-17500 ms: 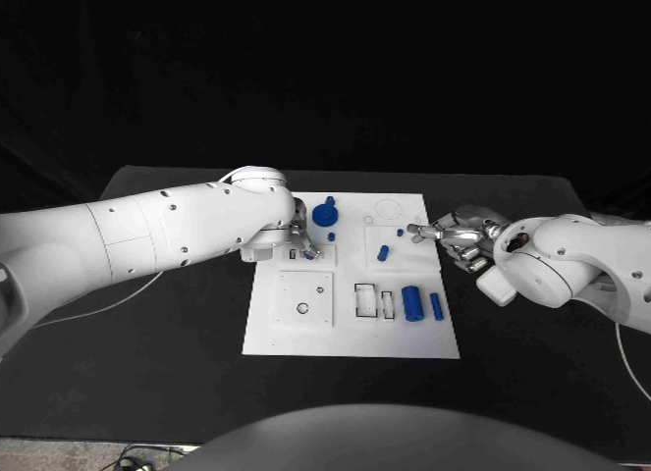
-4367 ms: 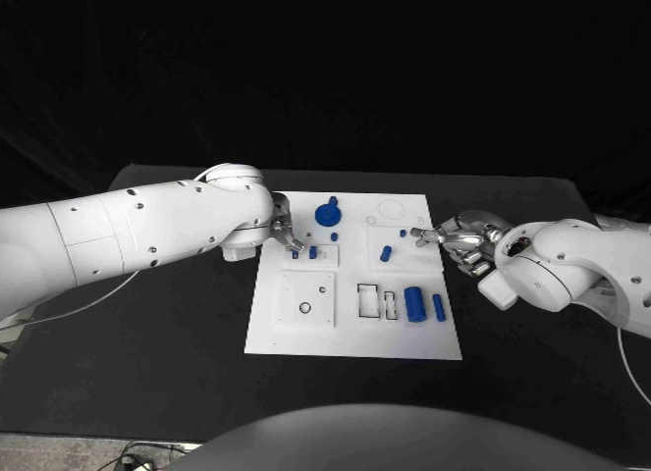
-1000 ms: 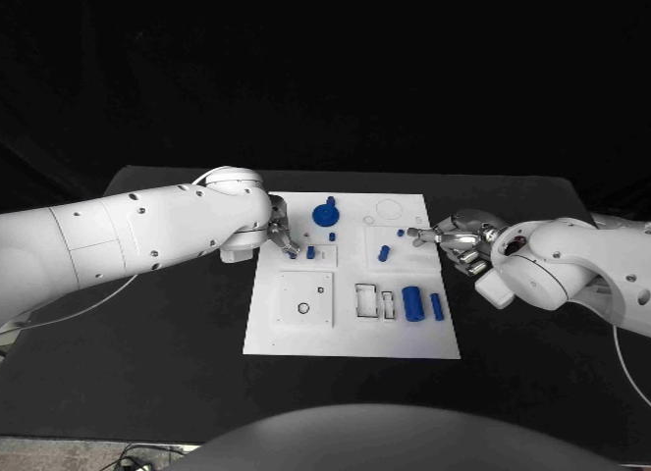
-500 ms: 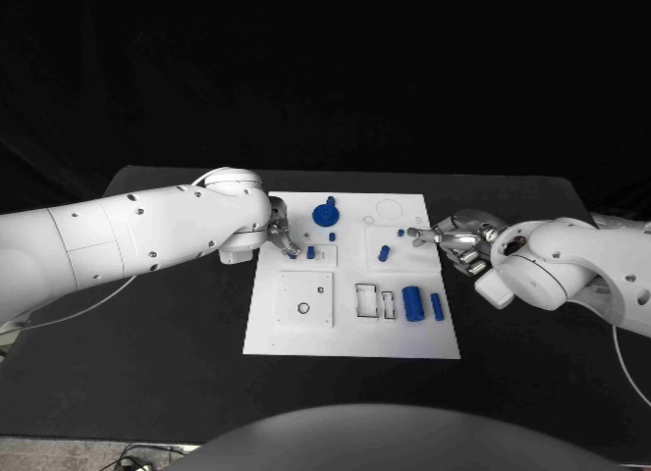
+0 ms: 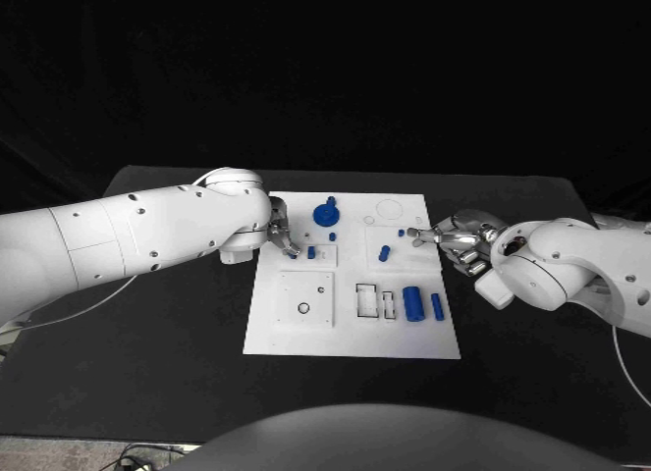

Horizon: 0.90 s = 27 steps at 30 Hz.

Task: Assemble the parts on the task board

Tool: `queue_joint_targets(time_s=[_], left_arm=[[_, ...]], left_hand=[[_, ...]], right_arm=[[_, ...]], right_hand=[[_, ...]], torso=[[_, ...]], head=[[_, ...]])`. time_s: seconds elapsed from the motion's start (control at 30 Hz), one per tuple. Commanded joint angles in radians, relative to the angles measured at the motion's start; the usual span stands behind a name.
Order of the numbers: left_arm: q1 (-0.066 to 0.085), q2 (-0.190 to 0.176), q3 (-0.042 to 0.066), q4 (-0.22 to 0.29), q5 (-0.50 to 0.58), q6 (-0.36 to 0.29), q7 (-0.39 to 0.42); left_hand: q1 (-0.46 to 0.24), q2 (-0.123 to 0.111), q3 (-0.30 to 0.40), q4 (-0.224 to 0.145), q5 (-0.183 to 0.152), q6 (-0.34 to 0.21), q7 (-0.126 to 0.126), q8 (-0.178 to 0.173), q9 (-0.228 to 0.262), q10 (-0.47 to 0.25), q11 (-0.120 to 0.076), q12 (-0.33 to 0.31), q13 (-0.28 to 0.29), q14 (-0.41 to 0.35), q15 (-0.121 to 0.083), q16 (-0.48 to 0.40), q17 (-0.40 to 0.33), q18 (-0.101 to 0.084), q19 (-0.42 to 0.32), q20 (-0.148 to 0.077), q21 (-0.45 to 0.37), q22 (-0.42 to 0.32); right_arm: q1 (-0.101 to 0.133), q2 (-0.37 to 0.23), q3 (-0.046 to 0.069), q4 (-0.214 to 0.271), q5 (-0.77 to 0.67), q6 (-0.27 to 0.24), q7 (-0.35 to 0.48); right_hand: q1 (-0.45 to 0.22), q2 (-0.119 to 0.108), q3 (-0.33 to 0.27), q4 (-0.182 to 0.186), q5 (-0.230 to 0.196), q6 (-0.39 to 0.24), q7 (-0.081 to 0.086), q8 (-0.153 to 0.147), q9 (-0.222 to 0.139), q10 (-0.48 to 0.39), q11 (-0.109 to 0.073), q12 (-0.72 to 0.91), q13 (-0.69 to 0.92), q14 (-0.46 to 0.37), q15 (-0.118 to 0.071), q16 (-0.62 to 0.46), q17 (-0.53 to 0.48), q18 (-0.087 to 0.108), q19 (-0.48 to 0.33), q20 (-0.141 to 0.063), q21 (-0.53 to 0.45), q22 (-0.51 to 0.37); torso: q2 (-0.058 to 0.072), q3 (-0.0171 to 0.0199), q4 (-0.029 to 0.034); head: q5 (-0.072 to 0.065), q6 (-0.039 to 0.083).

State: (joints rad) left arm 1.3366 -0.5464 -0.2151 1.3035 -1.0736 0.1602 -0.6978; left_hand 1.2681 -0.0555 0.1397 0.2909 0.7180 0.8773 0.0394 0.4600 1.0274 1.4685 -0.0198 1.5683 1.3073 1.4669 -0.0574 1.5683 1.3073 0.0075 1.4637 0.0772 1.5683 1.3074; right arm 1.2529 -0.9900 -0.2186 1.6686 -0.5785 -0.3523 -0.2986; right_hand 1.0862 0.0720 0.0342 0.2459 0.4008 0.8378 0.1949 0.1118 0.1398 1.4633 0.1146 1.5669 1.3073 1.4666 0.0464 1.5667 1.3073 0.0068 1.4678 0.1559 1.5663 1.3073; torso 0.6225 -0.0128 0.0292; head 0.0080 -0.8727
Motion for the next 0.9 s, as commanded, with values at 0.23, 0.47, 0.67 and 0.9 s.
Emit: queue_joint_targets(time_s=[0.23,0.47,0.67,0.9], left_arm=[[-0.001,0.004,0.000,-0.005,0.005,0.013,-0.124],[-0.002,0.006,0.000,-0.006,0.012,0.019,-0.115],[-0.003,0.009,0.000,-0.008,0.016,0.024,-0.112],[-0.003,0.009,0.000,-0.011,0.018,0.019,-0.115]], left_hand=[[-0.003,0.006,0.007,0.002,-0.004,-0.007,0.003,-0.005,0.000,0.102,0.004,0.002,0.263,0.104,-0.005,0.003,0.263,-0.007,0.107,-0.007,0.002,0.263],[-0.009,0.007,0.007,0.003,-0.006,-0.010,0.005,-0.007,-0.002,0.102,0.005,0.002,0.263,0.104,-0.004,0.003,0.263,-0.007,0.107,-0.008,0.002,0.263],[-0.010,0.007,0.007,0.002,-0.006,-0.011,0.005,-0.008,-0.002,0.102,0.005,0.002,0.263,0.104,-0.004,0.003,0.263,-0.007,0.107,-0.008,0.002,0.263],[-0.012,0.006,0.006,0.002,-0.007,-0.012,0.006,-0.009,-0.003,0.102,0.006,0.002,0.263,0.104,-0.003,0.003,0.263,-0.007,0.107,-0.008,0.002,0.263]], right_arm=[[-0.001,0.001,0.000,0.001,-0.009,0.003,0.005],[-0.001,0.001,0.000,0.000,-0.009,0.003,0.006],[-0.001,0.001,0.000,0.000,-0.009,0.004,0.005],[-0.001,0.001,0.000,0.000,-0.009,0.005,0.005]], right_hand=[[0.009,-0.002,-0.004,0.000,0.007,-0.008,0.001,0.002,0.000,0.108,0.007,0.004,0.263,0.104,0.008,0.004,0.263,-0.007,0.103,0.007,0.004,0.263],[0.009,-0.002,-0.004,0.000,0.007,-0.008,0.001,0.002,0.000,0.108,0.007,0.004,0.263,0.104,0.008,0.004,0.263,-0.007,0.103,0.007,0.004,0.263],[0.009,-0.002,-0.004,0.000,0.007,-0.008,0.001,0.002,0.000,0.108,0.007,0.004,0.263,0.104,0.008,0.004,0.263,-0.007,0.103,0.007,0.004,0.263],[0.010,-0.001,-0.005,0.000,0.007,-0.008,0.001,0.002,0.000,0.108,0.007,0.004,0.263,0.104,0.009,0.004,0.263,-0.007,0.103,0.007,0.004,0.263]], torso=[[0.000,-0.0006,0.0007],[0.000,-0.0006,0.0004],[0.000,-0.0003,0.0001],[0.001,-0.0004,0.0008]], head=[[-0.002,0.000],[-0.003,0.000],[-0.002,0.000],[-0.003,0.000]])
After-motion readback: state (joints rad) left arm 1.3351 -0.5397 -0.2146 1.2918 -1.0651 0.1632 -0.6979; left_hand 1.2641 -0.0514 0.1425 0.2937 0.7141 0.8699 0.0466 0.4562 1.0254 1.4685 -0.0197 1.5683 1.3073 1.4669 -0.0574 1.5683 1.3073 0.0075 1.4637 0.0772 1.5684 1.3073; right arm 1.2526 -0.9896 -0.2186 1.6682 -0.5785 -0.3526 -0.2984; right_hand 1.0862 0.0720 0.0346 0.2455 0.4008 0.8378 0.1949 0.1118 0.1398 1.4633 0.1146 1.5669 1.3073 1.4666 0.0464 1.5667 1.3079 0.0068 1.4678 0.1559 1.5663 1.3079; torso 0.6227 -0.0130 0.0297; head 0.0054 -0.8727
